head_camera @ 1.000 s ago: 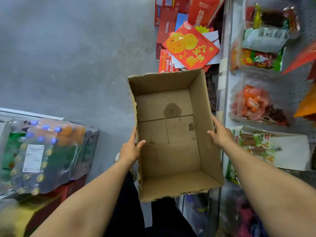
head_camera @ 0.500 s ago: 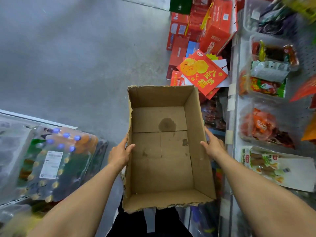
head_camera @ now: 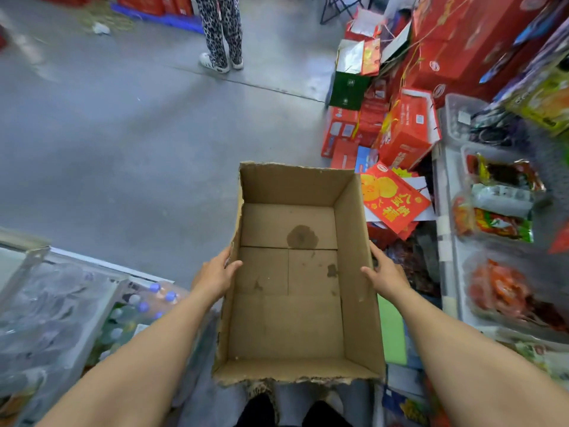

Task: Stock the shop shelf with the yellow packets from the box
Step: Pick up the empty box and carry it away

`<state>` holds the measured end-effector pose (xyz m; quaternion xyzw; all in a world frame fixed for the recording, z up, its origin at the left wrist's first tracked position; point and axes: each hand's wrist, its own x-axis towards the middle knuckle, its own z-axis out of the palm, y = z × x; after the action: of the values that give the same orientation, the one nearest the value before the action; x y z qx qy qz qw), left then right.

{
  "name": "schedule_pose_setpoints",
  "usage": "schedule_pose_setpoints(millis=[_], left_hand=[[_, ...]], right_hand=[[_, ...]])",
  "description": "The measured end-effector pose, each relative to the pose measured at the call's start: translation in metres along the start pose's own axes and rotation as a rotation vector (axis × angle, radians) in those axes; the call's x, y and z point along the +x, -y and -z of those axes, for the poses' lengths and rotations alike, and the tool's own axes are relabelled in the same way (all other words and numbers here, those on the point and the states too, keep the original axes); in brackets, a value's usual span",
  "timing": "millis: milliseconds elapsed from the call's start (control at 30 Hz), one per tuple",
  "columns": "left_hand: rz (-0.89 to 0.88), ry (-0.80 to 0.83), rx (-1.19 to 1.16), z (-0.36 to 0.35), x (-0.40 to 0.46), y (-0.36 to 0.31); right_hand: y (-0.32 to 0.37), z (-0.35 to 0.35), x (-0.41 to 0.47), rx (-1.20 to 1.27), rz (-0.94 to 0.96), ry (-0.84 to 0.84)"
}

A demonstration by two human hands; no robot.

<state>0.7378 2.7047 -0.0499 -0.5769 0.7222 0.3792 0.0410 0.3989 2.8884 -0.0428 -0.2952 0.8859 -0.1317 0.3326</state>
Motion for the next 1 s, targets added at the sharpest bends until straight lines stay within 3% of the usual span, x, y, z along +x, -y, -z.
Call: schedule_pose_setpoints(millis=[467, 700, 1000], left_hand=[[-0.004, -0.078, 0.055, 0.094, 0.115, -0.033], [0.029, -0.034, -0.007, 0.132, 0.232, -0.111], [-0.011, -0.052, 0.080, 0.203, 0.372, -0.213]], right_hand=[[0.099, 0.022, 0.118, 0.089, 0.133, 0.004], [0.163, 0.084, 0.214, 0.100, 0.122, 0.016], [0.255, 0.181, 0.341, 0.067, 0.097, -0.036]])
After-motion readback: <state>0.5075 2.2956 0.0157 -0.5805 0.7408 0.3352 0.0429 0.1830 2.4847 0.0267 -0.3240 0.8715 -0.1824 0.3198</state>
